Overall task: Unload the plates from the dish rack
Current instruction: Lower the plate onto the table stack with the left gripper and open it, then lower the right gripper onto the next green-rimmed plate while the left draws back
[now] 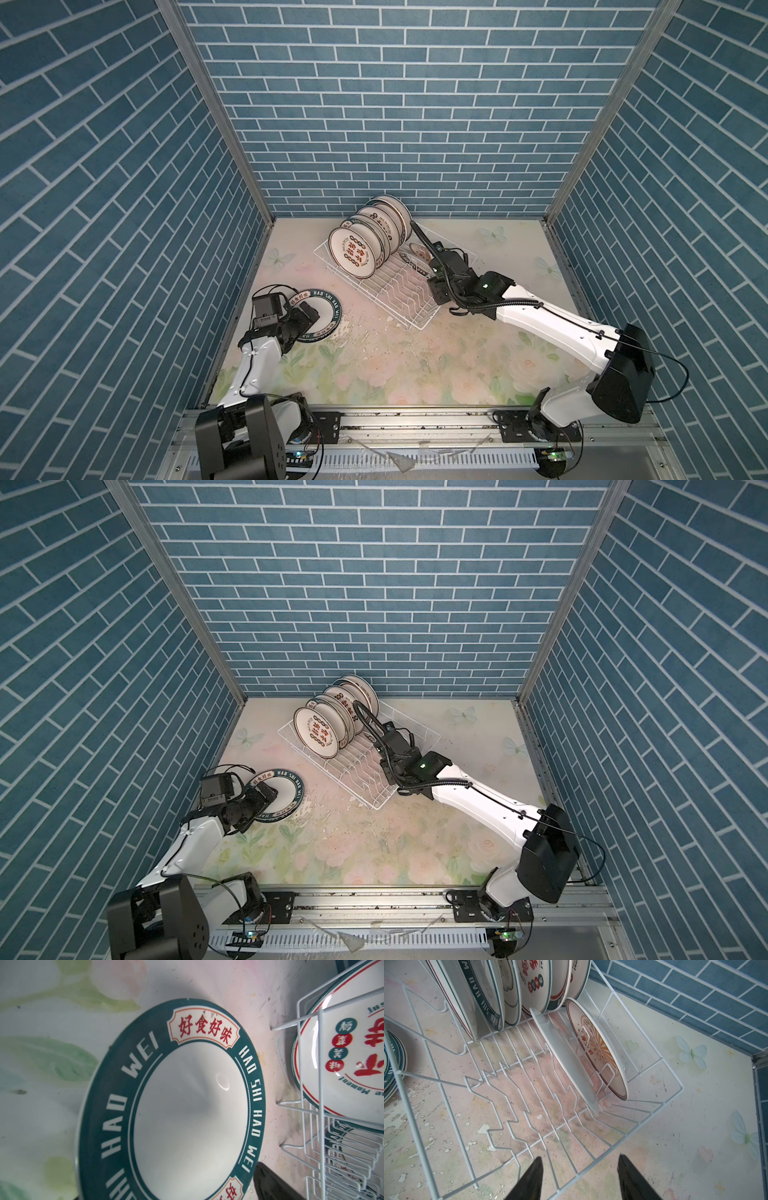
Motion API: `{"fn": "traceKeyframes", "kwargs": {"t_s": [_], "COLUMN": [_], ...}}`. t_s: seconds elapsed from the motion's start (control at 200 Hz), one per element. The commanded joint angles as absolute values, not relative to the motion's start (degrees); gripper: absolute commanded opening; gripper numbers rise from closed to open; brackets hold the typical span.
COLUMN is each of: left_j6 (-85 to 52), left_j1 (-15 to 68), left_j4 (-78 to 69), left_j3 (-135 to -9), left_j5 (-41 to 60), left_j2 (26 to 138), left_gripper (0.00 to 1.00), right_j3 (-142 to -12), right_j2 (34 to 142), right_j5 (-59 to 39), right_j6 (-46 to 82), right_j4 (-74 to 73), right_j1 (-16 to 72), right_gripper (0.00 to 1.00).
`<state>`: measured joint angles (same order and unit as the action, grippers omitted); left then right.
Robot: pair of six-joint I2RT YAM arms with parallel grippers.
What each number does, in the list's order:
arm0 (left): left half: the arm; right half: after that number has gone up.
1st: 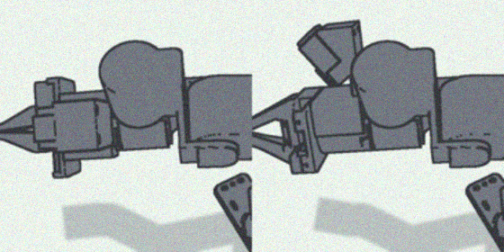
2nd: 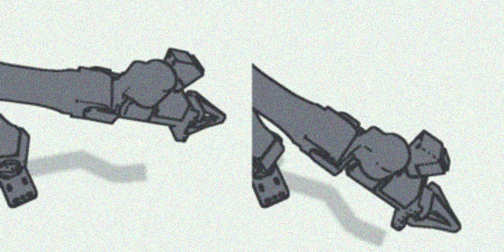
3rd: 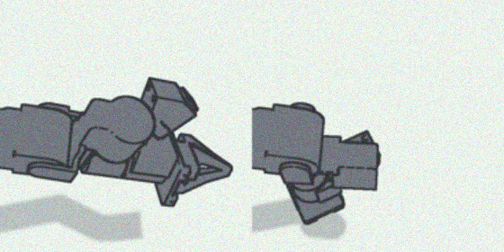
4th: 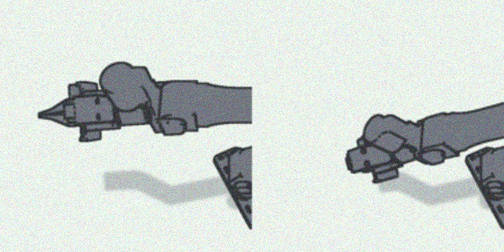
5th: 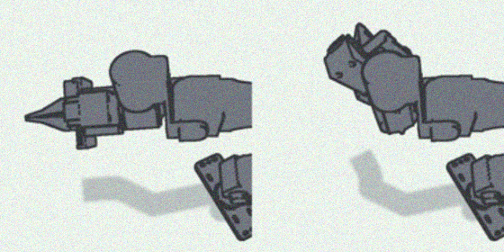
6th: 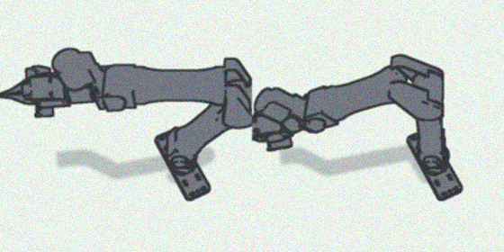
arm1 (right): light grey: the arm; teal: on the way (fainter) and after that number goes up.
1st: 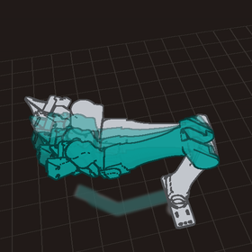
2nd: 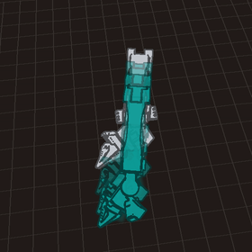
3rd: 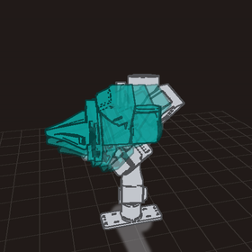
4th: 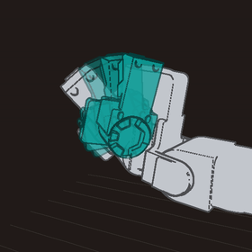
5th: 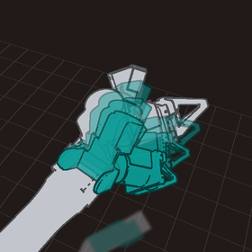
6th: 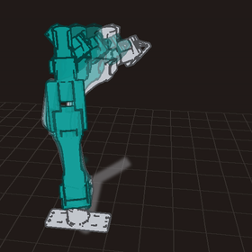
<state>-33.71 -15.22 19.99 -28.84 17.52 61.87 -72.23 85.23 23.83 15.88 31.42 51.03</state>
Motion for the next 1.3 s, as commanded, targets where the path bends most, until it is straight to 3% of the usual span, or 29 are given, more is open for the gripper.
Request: {"fn": "traceKeyframes", "kwargs": {"t_s": [0.0, 0.335, 0.955, 1.29], "left_j6": [-32.7, -33.0, -34.4, -32.9], "left_j1": [-14.0, -12.2, -12.0, -10.5], "left_j4": [27.3, 28.6, 34.3, 29.0], "left_j3": [-30.8, -32.6, -33.0, -30.5], "left_j5": [10.8, 8.8, 4.9, 16.1], "left_j2": [63.1, 66.1, 56.7, 50.4], "left_gripper": [0.99, 0.99, 0.99, 0.99], "right_j3": [-70.6, -69.5, -68.8, -71.7], "right_j2": [85.7, 85.2, 84.3, 86.3], "right_j5": [22.3, 20.4, 20.3, 18.3], "right_j6": [13.4, 13.1, 13.1, 12.1], "right_j4": [30.6, 29.3, 29.2, 28.6], "right_j1": [50.7, 50.0, 49.3, 48.3], "right_gripper": [0.59, 0.59, 0.59, 0.59]}}
